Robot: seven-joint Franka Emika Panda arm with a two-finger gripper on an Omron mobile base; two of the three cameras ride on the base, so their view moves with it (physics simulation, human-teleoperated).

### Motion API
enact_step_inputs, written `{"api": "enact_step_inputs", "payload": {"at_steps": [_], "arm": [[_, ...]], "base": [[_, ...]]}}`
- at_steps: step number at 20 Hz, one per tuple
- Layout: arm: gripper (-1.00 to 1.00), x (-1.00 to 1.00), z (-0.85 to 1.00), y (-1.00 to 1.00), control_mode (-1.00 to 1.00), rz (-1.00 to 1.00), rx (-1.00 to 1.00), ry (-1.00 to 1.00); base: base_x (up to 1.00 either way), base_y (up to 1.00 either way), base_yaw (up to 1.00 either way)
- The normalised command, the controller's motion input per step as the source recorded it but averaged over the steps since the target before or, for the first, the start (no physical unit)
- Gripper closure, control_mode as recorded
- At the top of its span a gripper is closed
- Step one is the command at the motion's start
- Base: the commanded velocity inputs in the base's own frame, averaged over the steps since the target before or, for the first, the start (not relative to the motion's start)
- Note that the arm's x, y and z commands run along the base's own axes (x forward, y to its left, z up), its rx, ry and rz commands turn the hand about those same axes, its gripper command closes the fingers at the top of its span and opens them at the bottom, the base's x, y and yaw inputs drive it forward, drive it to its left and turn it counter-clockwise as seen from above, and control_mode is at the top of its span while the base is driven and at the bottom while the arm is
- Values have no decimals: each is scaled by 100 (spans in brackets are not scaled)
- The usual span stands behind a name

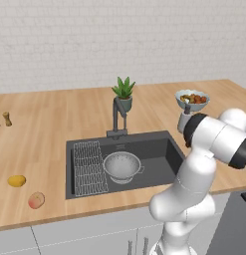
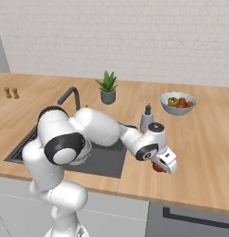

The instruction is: Put the colander in the sink, put the mango, peach, apple in the colander, and turn on the sink faucet and pour water over the colander.

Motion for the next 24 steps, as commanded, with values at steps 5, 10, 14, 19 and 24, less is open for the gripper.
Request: {"api": "enact_step_inputs", "payload": {"at_steps": [5,10,14,19,24], "arm": [[100,-4,16,73,-100,0,0,-2],[100,0,18,87,-100,0,1,-3],[100,0,10,92,-100,0,1,0],[100,1,1,78,-100,2,7,0],[100,20,10,51,-100,10,17,0]], "base": [[0,0,0],[0,0,0],[0,0,0],[0,0,0],[0,0,0]]}}
